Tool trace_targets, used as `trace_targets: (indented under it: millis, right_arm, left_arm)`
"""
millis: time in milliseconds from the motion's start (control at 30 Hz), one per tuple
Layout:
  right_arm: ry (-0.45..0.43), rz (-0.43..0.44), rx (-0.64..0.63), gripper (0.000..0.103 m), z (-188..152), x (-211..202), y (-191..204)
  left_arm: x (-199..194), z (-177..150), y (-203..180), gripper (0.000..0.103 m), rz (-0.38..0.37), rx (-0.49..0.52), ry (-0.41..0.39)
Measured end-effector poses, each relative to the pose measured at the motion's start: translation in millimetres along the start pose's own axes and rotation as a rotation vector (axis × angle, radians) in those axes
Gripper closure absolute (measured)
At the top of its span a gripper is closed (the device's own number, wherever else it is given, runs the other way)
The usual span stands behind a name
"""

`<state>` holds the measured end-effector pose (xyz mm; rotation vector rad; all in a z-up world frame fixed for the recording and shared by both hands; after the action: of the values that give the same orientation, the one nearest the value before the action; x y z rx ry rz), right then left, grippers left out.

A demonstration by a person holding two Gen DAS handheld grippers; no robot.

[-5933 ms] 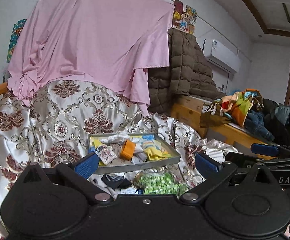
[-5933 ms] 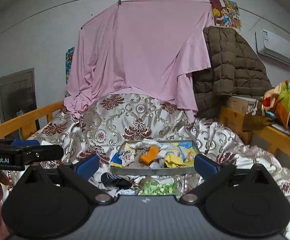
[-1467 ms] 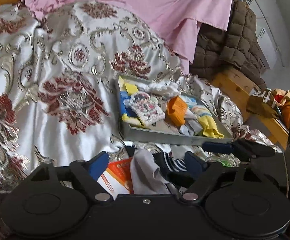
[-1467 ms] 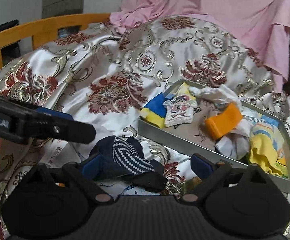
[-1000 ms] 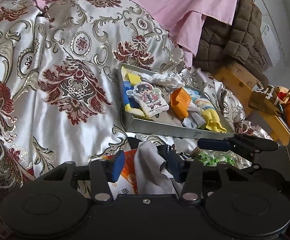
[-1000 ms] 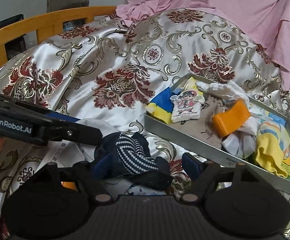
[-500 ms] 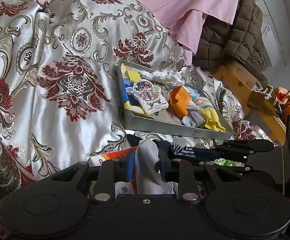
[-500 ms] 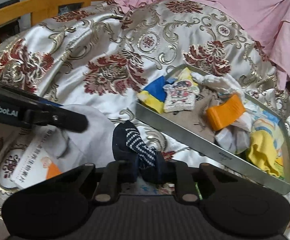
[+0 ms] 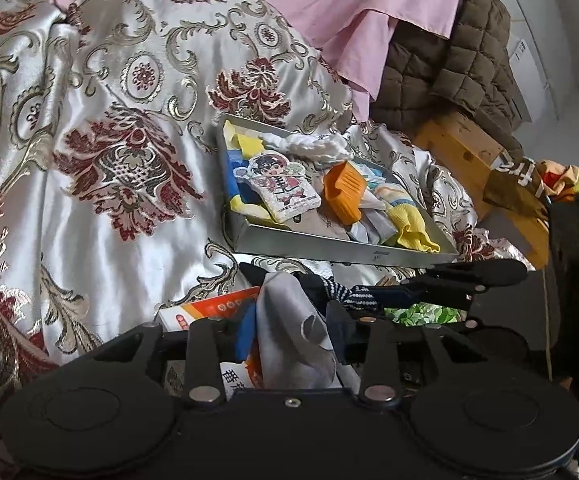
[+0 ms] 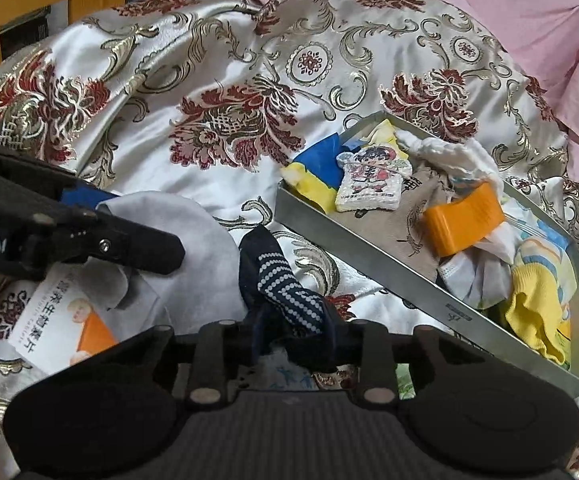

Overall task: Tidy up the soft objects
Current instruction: 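Carry the grey cloth and striped sock in both grippers over the tray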

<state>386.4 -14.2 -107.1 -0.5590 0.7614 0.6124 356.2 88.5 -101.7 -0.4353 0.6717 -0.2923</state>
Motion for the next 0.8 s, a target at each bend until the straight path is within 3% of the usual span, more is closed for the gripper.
trace_targets:
  millis: [133, 233, 367, 667, 800]
  right_arm:
    - [0.009, -0.007, -0.011, 0.071, 3, 3, 1]
    - [0.01, -0.026, -0.029, 0.083, 4, 3, 3]
    - [0.002, -0.083, -0.05, 0.094, 3, -5, 4]
    - [-0.13, -0.224, -0.018, 0.096, 4, -37, 6]
    - [-0.187, -0.213, 0.038, 0.096, 9, -51, 3]
  left_arm:
    - [3, 0, 1, 0.077, -0.005, 0.005, -0.002]
    - [5, -2, 3, 0.088, -0.015, -0.014, 0.005]
    - [5, -2, 4, 0.094, -0.015, -0.018, 0.001]
    - [-15, 15, -4, 0.097, -0.019, 0.005, -0.108]
    - [-27, 24, -16, 0.097, -0.017, 0.042, -0.147]
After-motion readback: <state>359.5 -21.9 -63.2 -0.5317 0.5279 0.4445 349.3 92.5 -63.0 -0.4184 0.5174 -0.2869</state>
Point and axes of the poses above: each gripper's, at about its wrist camera, not at the fingertips, and x roughly the way its jaws point, y to its left, z to its top, the point moved 7 cm from there along x, roughly the way its jaws point, and after that the axes turned 1 degree about -x, right-handed, at the moved point
